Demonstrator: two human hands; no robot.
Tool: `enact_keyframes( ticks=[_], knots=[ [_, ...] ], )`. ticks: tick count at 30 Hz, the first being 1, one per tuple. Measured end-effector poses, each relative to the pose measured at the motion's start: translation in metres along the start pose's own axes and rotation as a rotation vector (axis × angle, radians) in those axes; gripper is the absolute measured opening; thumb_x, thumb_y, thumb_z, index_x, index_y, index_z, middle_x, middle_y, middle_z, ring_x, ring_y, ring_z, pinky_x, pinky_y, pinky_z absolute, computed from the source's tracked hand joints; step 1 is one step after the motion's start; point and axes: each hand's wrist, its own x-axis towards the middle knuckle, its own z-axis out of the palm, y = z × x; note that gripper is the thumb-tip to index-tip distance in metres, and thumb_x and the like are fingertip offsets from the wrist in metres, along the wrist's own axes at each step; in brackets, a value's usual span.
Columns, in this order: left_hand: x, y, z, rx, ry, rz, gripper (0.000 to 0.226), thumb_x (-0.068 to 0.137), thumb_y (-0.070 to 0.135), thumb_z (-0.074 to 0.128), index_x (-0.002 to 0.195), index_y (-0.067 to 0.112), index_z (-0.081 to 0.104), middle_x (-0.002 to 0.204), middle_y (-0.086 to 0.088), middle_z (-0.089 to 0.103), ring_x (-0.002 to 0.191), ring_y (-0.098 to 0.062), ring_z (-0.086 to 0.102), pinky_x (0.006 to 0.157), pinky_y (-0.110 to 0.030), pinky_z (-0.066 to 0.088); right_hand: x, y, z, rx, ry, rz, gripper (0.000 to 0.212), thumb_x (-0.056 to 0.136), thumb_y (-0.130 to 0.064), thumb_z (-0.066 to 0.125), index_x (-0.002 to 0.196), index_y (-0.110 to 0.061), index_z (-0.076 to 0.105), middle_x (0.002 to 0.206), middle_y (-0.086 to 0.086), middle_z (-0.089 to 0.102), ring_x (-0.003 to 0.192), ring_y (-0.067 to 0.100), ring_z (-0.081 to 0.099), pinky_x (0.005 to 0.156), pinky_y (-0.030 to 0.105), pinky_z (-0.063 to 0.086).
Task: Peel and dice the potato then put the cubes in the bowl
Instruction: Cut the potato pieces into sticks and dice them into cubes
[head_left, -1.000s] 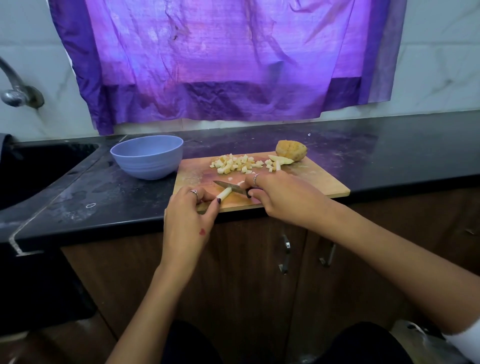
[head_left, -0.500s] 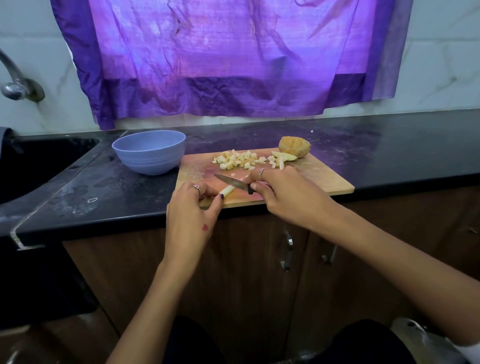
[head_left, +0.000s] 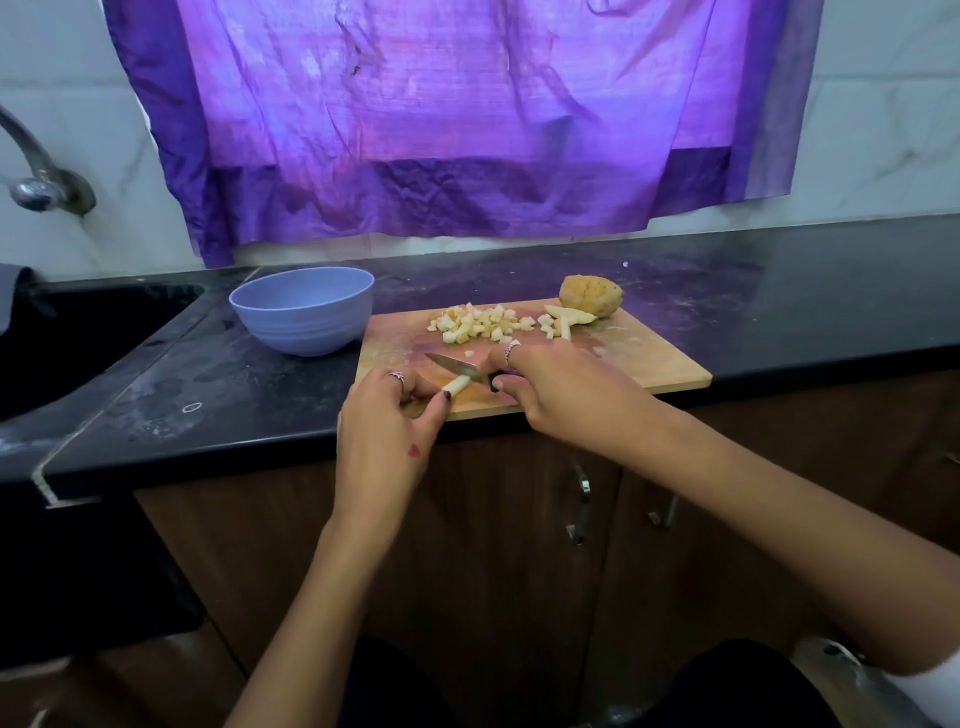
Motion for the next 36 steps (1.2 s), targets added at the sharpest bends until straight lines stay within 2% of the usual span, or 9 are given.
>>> enact_keyframes(
  ticks=[2,5,17,19,22,27,30,34,36],
  knots=[
    [0.003,0.002,-0.001,0.021,-0.026,-0.018,0.006,0.086,0.023,0.069,0.081,0.02,0.069,0.088,0.001,0.062,0.087,-0.015,0.056,0.077,-0.033,0.044,0.0,0.0,-0.002,0.033,-0.013,0.01,0.012,0.095,-0.029,0.051,0.099,-0.04,0.056,0.097,0.002,0.058,0.091,0.019,0.056,0.077,0.038,0.048],
    [0.005,0.005,-0.004,0.036,-0.051,-0.043,0.01,0.086,0.022,0.07,0.078,0.017,0.067,0.087,-0.002,0.063,0.085,-0.017,0.056,0.077,-0.037,0.047,-0.001,-0.001,-0.004,0.052,-0.023,0.043,0.019,0.094,-0.028,0.055,0.11,-0.035,0.061,0.104,0.004,0.061,0.098,0.019,0.055,0.082,0.035,0.047],
    [0.008,0.007,-0.01,0.066,-0.143,-0.032,0.01,0.087,0.025,0.069,0.079,0.018,0.069,0.08,0.003,0.063,0.081,-0.014,0.059,0.072,-0.032,0.046,-0.005,-0.012,-0.006,0.106,-0.009,0.182,0.025,0.095,-0.025,0.057,0.119,-0.029,0.061,0.124,0.004,0.058,0.102,0.018,0.055,0.077,0.028,0.043],
    [0.01,0.007,-0.01,0.087,-0.158,-0.036,0.011,0.087,0.026,0.069,0.081,0.017,0.07,0.08,0.003,0.064,0.082,-0.014,0.059,0.076,-0.036,0.05,-0.009,-0.016,-0.006,0.026,0.0,0.157,0.026,0.095,-0.025,0.056,0.12,-0.031,0.059,0.117,0.004,0.06,0.105,0.021,0.057,0.08,0.032,0.047],
    [0.01,0.008,-0.01,0.09,-0.144,-0.03,0.011,0.086,0.028,0.07,0.08,0.018,0.071,0.077,0.005,0.064,0.08,-0.013,0.059,0.077,-0.038,0.052,-0.013,-0.019,-0.007,-0.172,0.058,0.06,0.034,0.096,-0.019,0.052,0.128,-0.032,0.053,0.112,0.004,0.062,0.103,0.025,0.059,0.07,0.031,0.043],
    [0.007,0.007,-0.009,0.031,-0.134,-0.025,0.01,0.086,0.027,0.07,0.083,0.018,0.071,0.076,0.007,0.061,0.076,-0.008,0.056,0.066,-0.023,0.042,-0.017,-0.007,-0.015,0.117,0.108,0.118,0.031,0.098,-0.028,0.049,0.127,-0.03,0.058,0.121,0.006,0.061,0.113,0.024,0.055,0.088,0.036,0.048],
    [0.007,0.004,-0.004,0.037,-0.099,-0.014,0.01,0.087,0.027,0.069,0.085,0.018,0.072,0.079,0.004,0.063,0.08,-0.011,0.058,0.074,-0.032,0.049,-0.023,0.002,-0.014,0.169,0.048,0.124,0.028,0.098,-0.028,0.051,0.124,-0.028,0.061,0.111,-0.001,0.062,0.094,0.018,0.058,0.078,0.033,0.049],
    [0.007,0.002,0.001,0.037,-0.053,-0.003,0.01,0.086,0.03,0.068,0.081,0.022,0.07,0.082,0.005,0.061,0.082,-0.014,0.057,0.084,-0.046,0.049,-0.027,0.011,-0.008,0.202,0.065,0.097,0.025,0.097,-0.029,0.051,0.12,-0.03,0.063,0.095,-0.002,0.06,0.08,0.011,0.053,0.058,0.02,0.037],
    [0.007,0.0,0.002,0.029,-0.041,0.003,0.01,0.085,0.031,0.069,0.077,0.025,0.067,0.083,0.004,0.061,0.084,-0.016,0.057,0.084,-0.048,0.049,-0.028,0.014,-0.005,0.215,0.078,0.101,0.017,0.098,-0.03,0.051,0.107,-0.033,0.065,0.081,-0.008,0.052,0.08,0.01,0.047,0.053,0.015,0.03]
  ],
)
